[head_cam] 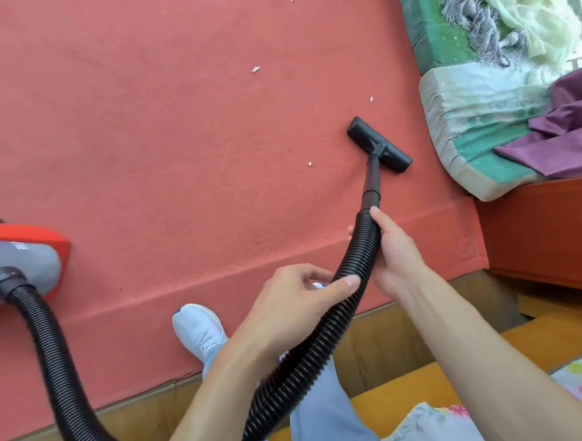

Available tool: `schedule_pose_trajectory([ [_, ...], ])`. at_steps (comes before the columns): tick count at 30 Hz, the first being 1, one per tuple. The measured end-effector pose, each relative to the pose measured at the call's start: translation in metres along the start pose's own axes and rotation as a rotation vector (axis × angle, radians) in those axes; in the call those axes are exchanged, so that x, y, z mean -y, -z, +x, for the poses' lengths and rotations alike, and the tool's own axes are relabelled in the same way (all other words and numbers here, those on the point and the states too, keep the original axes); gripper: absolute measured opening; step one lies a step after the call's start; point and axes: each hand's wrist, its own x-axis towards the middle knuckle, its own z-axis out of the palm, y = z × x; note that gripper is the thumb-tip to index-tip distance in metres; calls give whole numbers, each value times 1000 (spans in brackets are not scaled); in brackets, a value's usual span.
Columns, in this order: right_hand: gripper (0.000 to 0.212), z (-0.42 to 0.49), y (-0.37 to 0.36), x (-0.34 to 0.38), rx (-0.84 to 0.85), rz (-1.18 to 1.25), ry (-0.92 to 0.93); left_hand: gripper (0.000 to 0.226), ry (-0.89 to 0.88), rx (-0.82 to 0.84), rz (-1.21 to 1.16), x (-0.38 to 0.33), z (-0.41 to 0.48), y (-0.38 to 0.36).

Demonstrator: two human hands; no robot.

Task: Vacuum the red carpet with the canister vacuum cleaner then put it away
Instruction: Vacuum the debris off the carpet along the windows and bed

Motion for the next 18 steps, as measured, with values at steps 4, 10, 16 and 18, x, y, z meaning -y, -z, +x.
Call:
schedule_pose_trajectory([
  [4,22,-17,-12,-6,43,-43,12,29,-17,135,105,-6,-12,14],
  [10,32,-53,-45,-44,7,-189,-11,37,77,295,288,-8,-42,52],
  [16,37,-90,-56,-64,16,-284,-49,39,160,323,245,0,-81,73],
  [18,34,-102,-57,-63,27,-314,-66,39,158,314,234,2,-93,76],
])
